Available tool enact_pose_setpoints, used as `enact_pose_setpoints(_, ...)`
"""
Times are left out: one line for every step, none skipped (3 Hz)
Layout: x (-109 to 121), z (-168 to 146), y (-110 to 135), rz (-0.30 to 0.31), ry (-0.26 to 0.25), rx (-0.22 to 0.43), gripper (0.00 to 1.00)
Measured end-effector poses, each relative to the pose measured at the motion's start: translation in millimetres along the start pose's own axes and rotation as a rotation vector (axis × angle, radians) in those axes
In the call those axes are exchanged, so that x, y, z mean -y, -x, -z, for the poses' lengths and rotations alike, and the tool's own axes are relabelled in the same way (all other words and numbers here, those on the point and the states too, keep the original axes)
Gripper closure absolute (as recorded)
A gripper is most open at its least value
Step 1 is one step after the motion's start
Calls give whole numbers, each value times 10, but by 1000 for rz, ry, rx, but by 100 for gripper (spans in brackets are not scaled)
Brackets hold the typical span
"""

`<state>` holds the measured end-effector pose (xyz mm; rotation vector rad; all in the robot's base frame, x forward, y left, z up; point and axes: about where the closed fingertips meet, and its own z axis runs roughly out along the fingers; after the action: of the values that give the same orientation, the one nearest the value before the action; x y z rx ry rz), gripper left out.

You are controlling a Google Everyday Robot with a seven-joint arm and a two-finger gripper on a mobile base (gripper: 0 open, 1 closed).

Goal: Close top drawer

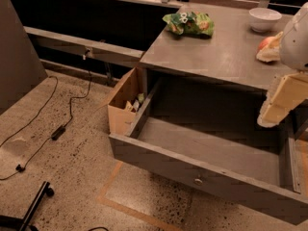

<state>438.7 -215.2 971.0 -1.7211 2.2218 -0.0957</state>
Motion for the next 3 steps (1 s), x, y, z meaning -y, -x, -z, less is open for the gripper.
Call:
enact_pose_setpoints(-99,-386,-65,9,38,-3,41)
enact_pose_setpoints(-291,-885,-169,15,93,-11,65)
enact_pose_setpoints(-507,-1283,-240,25,112,-44,88)
